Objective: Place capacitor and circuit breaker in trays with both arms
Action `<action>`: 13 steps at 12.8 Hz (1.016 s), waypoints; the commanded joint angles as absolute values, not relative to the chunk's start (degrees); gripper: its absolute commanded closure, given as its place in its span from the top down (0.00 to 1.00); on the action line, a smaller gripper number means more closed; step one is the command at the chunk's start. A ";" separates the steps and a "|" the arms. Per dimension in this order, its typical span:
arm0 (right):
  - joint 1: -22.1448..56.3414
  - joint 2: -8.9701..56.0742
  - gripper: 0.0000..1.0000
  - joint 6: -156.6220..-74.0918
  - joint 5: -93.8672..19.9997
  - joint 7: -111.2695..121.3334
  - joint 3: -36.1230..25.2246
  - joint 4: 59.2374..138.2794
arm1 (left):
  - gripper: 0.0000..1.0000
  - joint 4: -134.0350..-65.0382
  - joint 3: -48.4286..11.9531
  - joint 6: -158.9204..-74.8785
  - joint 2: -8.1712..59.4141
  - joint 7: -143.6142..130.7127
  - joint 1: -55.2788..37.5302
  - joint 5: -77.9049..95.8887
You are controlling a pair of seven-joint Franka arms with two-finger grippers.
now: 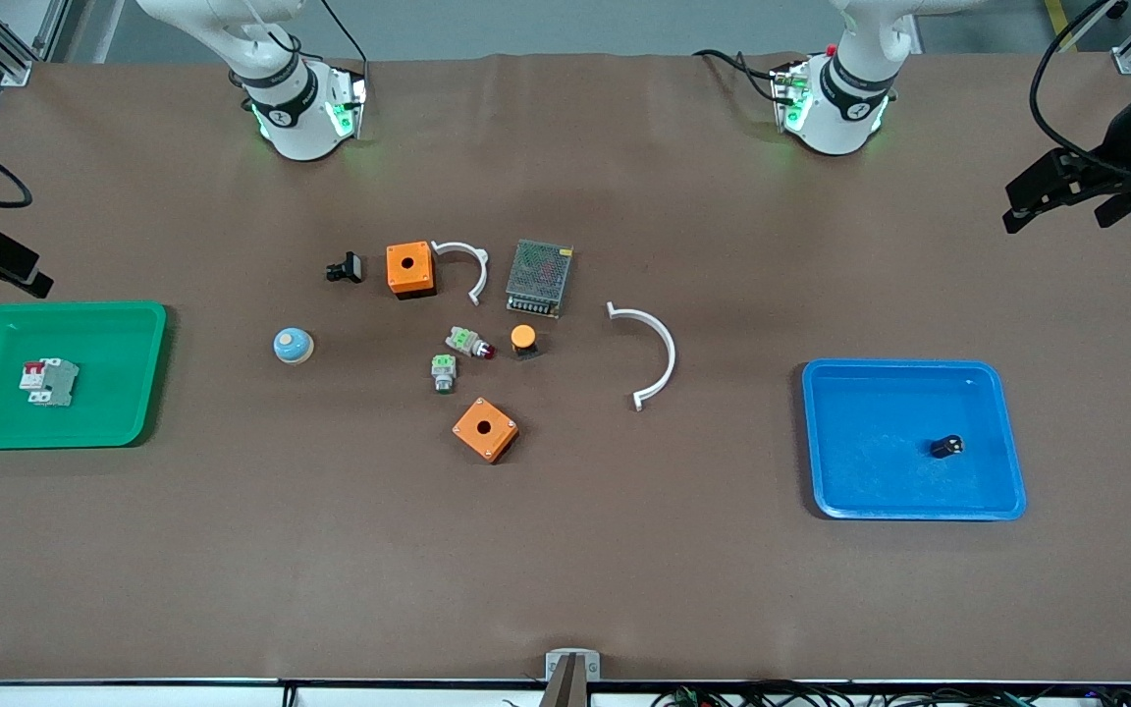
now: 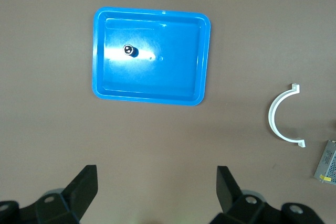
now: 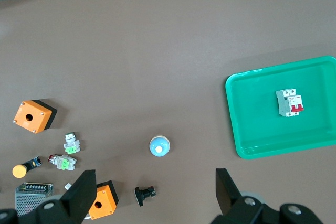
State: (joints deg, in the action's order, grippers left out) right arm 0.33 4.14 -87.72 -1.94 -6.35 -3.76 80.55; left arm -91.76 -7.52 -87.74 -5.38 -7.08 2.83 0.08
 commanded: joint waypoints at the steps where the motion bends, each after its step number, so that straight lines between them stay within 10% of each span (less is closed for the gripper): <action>1: -0.26 4.04 1.00 -87.71 -1.67 -6.15 -3.43 79.98 | 1.00 -88.78 -8.26 -87.80 -3.26 -6.60 3.08 -1.05; 13: -0.18 4.13 1.00 -87.63 -1.58 -5.98 -3.43 79.98 | 1.00 -88.07 -8.26 -87.36 -2.02 -4.30 3.34 -0.97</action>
